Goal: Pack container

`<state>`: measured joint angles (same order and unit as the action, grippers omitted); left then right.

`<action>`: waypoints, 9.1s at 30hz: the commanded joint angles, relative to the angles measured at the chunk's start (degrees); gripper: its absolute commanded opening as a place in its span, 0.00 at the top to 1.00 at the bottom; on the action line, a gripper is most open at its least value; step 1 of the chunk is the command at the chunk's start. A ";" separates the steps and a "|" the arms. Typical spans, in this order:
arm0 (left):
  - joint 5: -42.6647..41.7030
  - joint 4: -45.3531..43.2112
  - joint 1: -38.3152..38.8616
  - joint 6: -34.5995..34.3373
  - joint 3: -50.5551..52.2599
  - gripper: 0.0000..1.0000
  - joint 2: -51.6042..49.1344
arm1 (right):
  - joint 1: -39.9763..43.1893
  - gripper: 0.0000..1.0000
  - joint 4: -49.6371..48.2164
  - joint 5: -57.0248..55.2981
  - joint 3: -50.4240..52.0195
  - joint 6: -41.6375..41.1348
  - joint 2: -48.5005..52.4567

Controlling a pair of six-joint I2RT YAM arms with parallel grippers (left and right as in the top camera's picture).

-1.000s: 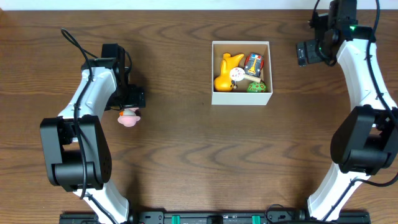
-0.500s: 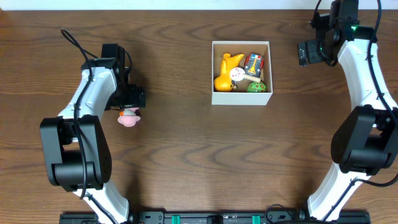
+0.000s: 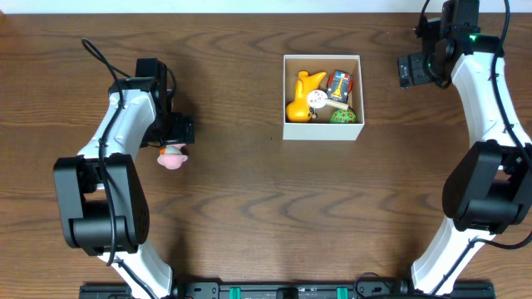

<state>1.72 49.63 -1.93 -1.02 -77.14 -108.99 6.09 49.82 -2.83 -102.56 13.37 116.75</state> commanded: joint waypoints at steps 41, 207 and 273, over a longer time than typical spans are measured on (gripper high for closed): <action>-12.35 2.19 3.04 -2.54 -18.97 0.94 0.57 | 0.28 0.01 -0.11 -0.37 -0.07 -1.11 0.52; -9.40 -5.14 30.75 -3.10 -34.07 0.43 -12.22 | 0.28 0.01 -0.11 -0.37 -0.07 -1.09 0.52; -5.29 -6.62 -3.37 -4.15 -34.10 0.02 -10.60 | 0.28 0.01 -0.11 -0.37 -0.07 -1.09 0.52</action>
<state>-4.08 43.05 -5.15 -5.10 -109.97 -120.68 6.09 49.82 -2.83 -102.56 12.97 116.77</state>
